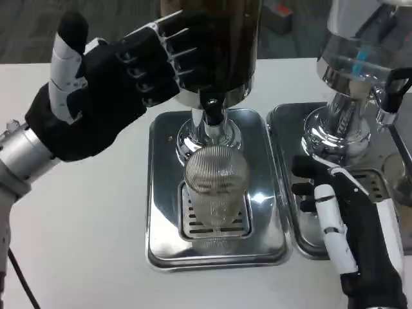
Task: Grasp the cup under the faucet to collect the drink, then remove the cup.
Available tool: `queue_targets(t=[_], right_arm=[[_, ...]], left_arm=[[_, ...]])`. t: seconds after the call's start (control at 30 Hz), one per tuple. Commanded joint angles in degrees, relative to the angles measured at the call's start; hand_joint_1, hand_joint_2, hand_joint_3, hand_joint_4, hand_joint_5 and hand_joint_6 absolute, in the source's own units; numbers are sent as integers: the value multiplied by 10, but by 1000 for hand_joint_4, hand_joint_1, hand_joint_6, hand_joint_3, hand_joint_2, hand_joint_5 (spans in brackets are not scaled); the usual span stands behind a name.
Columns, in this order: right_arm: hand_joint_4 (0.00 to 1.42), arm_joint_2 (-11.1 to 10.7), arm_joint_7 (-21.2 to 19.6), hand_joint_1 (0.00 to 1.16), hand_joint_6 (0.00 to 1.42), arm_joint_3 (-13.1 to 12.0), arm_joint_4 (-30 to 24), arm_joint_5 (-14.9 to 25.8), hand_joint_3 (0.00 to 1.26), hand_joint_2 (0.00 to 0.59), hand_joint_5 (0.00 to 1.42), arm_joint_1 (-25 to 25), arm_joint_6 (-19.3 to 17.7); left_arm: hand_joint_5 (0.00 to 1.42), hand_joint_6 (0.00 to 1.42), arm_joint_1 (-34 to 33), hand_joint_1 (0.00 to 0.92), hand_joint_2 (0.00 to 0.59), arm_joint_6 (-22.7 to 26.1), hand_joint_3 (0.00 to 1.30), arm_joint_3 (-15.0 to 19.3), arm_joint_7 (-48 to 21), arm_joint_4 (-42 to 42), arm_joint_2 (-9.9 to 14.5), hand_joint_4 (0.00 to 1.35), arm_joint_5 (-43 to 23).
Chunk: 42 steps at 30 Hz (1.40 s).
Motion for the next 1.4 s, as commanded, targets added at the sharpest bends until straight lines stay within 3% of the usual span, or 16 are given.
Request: queue_targets(t=[0.03, 0.4, 0.93, 1.4], right_arm=[[341, 3, -9, 0, 511, 1, 3, 2, 375, 456, 426, 5, -12], [332, 3, -12, 0, 511, 0, 6, 2, 366, 461, 426, 8, -13], [337, 0, -8, 0, 512, -3, -4, 2, 365, 457, 431, 15, -9], [353, -2, -3, 1, 513, -3, -11, 6, 377, 454, 443, 24, -5]], left_arm=[[113, 161, -3, 0, 73, -27, 176, -3, 14, -8, -18, 73, 18], [112, 145, -10, 0, 76, -72, 185, -23, 15, 35, -44, 72, 58], [114, 149, -27, 0, 78, -147, 204, -45, 0, 113, -54, 86, 102], [136, 156, -29, 0, 83, -216, 247, -66, -18, 150, -48, 121, 137]])
